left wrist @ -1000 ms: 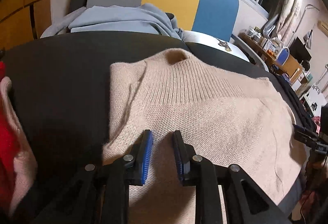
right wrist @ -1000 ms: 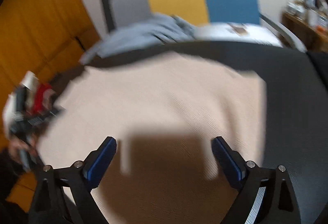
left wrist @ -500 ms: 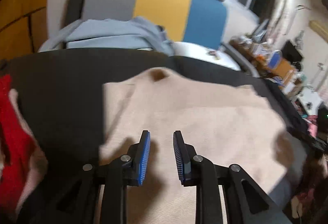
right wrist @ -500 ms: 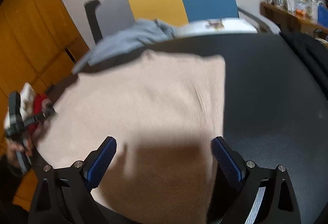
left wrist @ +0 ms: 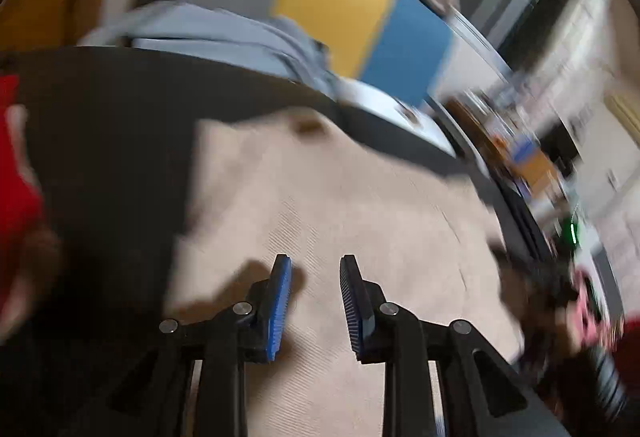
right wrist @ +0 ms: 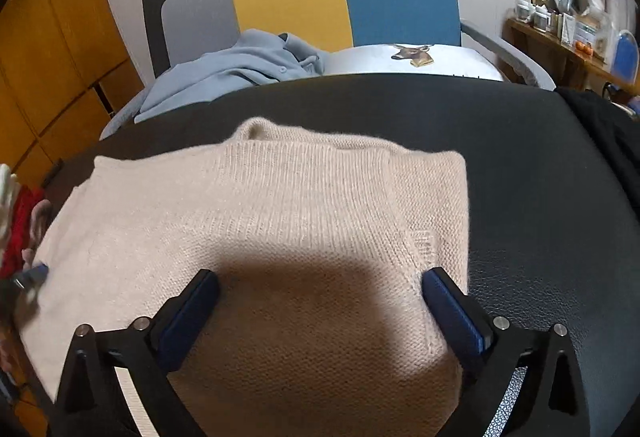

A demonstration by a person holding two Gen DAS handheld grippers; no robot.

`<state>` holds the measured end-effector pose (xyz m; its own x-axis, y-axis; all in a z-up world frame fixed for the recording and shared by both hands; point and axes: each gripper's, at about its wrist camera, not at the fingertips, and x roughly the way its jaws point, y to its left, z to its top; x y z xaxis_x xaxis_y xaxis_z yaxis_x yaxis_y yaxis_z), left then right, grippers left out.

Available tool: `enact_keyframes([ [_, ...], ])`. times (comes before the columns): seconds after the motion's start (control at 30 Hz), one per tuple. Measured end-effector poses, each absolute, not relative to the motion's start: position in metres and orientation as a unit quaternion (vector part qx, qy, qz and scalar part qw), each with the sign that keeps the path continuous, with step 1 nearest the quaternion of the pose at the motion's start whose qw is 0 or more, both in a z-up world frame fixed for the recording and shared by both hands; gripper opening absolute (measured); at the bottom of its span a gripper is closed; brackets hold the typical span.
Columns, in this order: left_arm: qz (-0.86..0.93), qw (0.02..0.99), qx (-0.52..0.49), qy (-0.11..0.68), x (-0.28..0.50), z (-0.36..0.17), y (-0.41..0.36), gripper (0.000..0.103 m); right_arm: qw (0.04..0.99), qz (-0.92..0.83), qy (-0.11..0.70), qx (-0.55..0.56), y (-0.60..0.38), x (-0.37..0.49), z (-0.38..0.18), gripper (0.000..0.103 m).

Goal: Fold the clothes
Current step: 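Press the folded sweater flat with both open grippers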

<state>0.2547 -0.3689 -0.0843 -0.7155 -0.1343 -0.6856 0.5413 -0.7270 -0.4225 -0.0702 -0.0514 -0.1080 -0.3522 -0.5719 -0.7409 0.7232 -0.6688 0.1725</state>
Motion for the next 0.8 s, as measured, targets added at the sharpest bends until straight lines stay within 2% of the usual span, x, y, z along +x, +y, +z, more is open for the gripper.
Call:
enact_keyframes([
  [0.07,-0.864,0.217,0.318,0.325,0.259,-0.078,-0.393,0.035,0.397,-0.817,0.091,0.409,-0.051,-0.073,-0.106,0.103],
  [0.13,-0.856,0.226,0.332,0.325,0.256,-0.078,-0.413,0.036,0.399,-0.817,0.088,0.407,-0.050,-0.074,-0.104,0.103],
  [0.37,-0.828,0.147,0.411,0.351,0.233,-0.106,-0.447,0.058,0.407,-0.816,0.071,0.405,-0.045,-0.072,-0.105,0.103],
  [0.6,-0.828,0.114,0.409,0.365,0.218,-0.121,-0.453,0.063,0.413,-0.814,0.061,0.404,-0.044,-0.073,-0.105,0.103],
  [0.67,-0.831,0.100,0.399,0.374,0.212,-0.122,-0.454,0.060,0.414,-0.813,0.058,0.404,-0.043,-0.073,-0.105,0.103],
  [0.73,-0.836,0.101,0.396,0.367,0.207,-0.124,-0.453,0.050,0.416,-0.813,0.054,0.404,-0.042,-0.074,-0.105,0.103],
  [0.8,-0.827,0.087,0.396,0.390,0.205,-0.128,-0.458,0.018,0.421,-0.811,0.044,0.404,-0.040,-0.075,-0.105,0.103],
])
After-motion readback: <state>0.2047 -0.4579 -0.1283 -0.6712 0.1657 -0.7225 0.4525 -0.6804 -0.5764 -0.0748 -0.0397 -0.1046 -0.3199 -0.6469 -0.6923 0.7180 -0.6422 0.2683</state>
